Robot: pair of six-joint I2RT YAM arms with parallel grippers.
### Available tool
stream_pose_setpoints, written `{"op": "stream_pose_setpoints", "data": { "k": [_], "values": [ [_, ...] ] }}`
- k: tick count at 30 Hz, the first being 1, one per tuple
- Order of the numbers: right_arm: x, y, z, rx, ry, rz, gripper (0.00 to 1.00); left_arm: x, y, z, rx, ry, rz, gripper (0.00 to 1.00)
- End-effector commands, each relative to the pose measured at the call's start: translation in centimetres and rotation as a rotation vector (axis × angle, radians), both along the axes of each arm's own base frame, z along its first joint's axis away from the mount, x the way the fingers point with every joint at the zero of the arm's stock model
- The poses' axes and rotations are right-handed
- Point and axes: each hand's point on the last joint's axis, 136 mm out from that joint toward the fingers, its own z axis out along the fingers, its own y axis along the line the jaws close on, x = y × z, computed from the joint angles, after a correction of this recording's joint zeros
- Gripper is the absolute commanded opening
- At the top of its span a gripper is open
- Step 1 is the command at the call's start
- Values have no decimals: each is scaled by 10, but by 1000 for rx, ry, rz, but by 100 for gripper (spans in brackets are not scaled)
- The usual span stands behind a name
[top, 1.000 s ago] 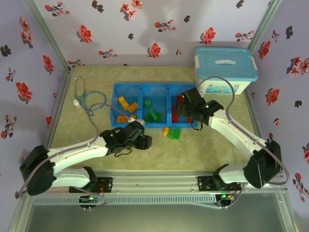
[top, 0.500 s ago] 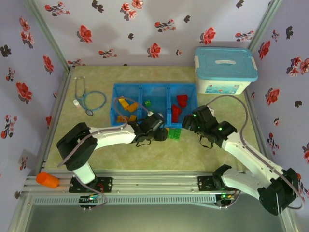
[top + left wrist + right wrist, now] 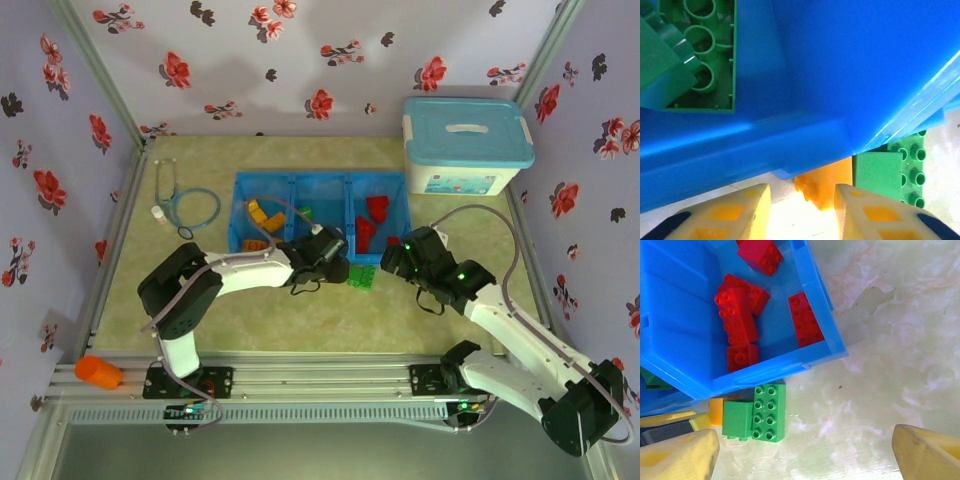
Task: Sort the legos into containers by color
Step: Move the lego to the bottom-center of the table, then pick up the lego from the middle-left of the table.
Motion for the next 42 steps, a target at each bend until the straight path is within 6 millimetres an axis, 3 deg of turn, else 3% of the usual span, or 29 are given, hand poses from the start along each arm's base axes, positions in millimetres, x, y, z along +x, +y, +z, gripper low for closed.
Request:
{"op": "stream_pose_setpoints", "data": {
  "k": [1, 8, 15, 23, 28, 34, 42],
  "values": [
    [-1, 4, 0, 38, -7, -4, 89, 8, -7, 5, -2, -20, -16, 38],
    [-5, 3, 3, 51, -16, -3, 89, 10, -7, -6, 44, -9, -19, 36],
    [-11, 2, 0, 71, -19, -9, 88, 1, 13, -22, 94, 8, 4, 34],
    [-14, 7, 4, 98, -35, 1, 87, -55, 72, -30, 227, -1, 43, 33],
    [-10, 15, 2, 118, -42, 13, 87, -83, 102, -19, 205, -37, 95, 36],
    [-9, 25, 5, 114, -41, 37, 87, -83, 103, -8, 188, -52, 97, 45],
    [-17, 16, 3, 99, -47, 24, 87, -77, 75, 7, 132, -74, 37, 67]
  ]
}}
